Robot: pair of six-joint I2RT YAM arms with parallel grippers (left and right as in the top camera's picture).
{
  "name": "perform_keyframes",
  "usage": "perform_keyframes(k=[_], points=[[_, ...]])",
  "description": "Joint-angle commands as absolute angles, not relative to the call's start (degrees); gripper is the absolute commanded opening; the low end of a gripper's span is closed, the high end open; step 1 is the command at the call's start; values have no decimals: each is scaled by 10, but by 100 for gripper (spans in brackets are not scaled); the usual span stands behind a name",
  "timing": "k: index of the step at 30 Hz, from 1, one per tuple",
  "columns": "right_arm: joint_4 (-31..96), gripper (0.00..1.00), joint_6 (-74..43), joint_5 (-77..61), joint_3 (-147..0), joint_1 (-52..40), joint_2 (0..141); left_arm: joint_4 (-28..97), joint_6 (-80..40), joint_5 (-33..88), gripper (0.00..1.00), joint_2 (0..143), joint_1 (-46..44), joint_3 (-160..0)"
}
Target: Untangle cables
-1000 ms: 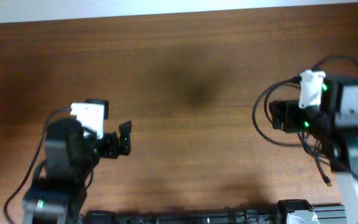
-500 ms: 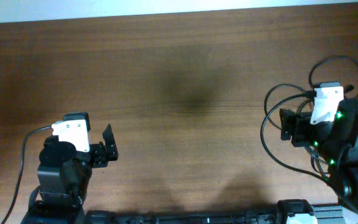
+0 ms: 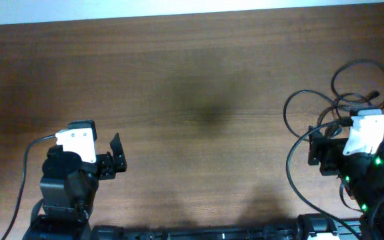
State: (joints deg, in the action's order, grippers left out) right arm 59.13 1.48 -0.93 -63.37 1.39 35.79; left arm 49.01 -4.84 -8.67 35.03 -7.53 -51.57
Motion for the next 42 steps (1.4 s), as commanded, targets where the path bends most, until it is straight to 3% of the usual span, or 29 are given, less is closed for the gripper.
perform_keyframes(k=[1,10,22,26,30,42], points=[[539,99,12,-20,-583,11,318,489,-55,-95,99,349,-73,-510],[174,99,12,-45,-263,11,141,489,-55,-95,99,349,-73,-510],[-134,99,12,-39,-7,11,2,490,-55,-95,99,349,-73,-510],[-95,98,98,-39,-3,11,2,490,-55,-95,99,349,-73,-510],[42,98,103,-45,-3,11,2,490,-55,-95,99,349,-73,-510],[41,99,103,-45,-3,11,2,491,-55,-95,99,349,-73,-510]])
